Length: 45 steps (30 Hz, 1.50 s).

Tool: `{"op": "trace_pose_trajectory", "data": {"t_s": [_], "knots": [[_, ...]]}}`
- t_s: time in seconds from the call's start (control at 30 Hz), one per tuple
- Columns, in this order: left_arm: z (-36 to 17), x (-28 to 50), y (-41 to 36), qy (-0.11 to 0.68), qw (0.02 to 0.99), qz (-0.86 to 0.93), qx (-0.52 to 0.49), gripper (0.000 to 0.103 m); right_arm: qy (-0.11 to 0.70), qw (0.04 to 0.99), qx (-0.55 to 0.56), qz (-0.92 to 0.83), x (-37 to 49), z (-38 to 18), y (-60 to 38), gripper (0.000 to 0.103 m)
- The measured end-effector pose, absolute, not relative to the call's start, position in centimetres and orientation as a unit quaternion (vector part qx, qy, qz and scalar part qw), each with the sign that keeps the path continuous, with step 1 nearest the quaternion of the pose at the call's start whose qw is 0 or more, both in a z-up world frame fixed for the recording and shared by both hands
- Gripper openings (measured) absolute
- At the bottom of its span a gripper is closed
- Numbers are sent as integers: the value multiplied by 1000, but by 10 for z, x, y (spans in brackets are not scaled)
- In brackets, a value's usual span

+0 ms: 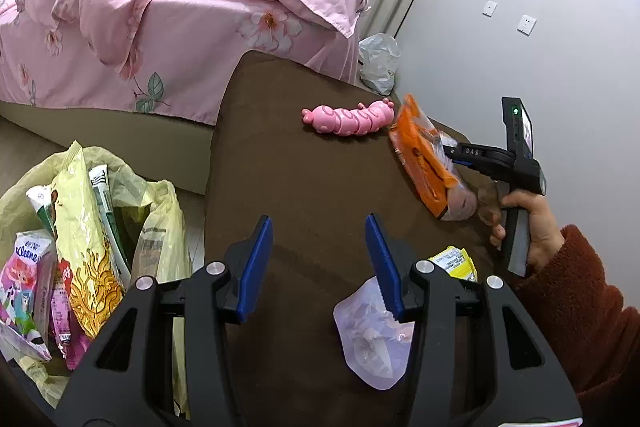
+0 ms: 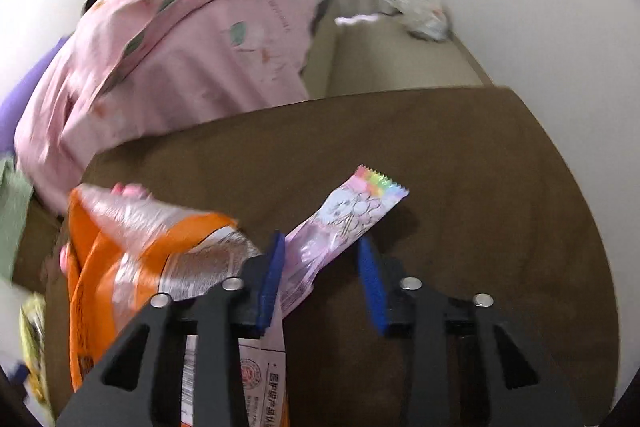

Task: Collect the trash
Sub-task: 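Grasp the pink ice-cream wrapper with the right gripper and lift it, then lower the pink ice-cream wrapper back onto the table and open the right gripper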

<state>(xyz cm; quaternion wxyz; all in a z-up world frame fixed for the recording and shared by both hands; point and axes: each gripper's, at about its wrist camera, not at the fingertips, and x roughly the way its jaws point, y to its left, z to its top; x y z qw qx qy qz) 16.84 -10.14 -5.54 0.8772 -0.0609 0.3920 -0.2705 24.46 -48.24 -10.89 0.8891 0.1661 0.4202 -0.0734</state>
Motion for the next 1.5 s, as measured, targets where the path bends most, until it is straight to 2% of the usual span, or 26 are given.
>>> {"op": "trace_pose_trajectory", "data": {"t_s": [0.17, 0.43, 0.6, 1.0, 1.3, 1.5], "knots": [[-59, 164, -99, 397, 875, -269, -62, 46, 380, 916, 116, -61, 217, -82, -464, 7], [-64, 150, -98, 409, 870, -268, -62, 46, 314, 943, 87, -65, 162, -27, -458, 7], [-67, 135, -103, 418, 864, -277, -53, 46, 311, 945, 99, -24, 125, -11, -454, 7], [-70, 108, -116, 442, 849, -287, -36, 46, 364, 922, 125, 40, 37, -47, -424, 7], [-73, 116, -144, 451, 842, -295, -18, 46, 391, 908, 139, 61, 20, -84, -415, 7], [-70, 108, -158, 445, 842, -304, 17, 51, 398, 905, 139, 58, 18, -96, -416, 7]]}}
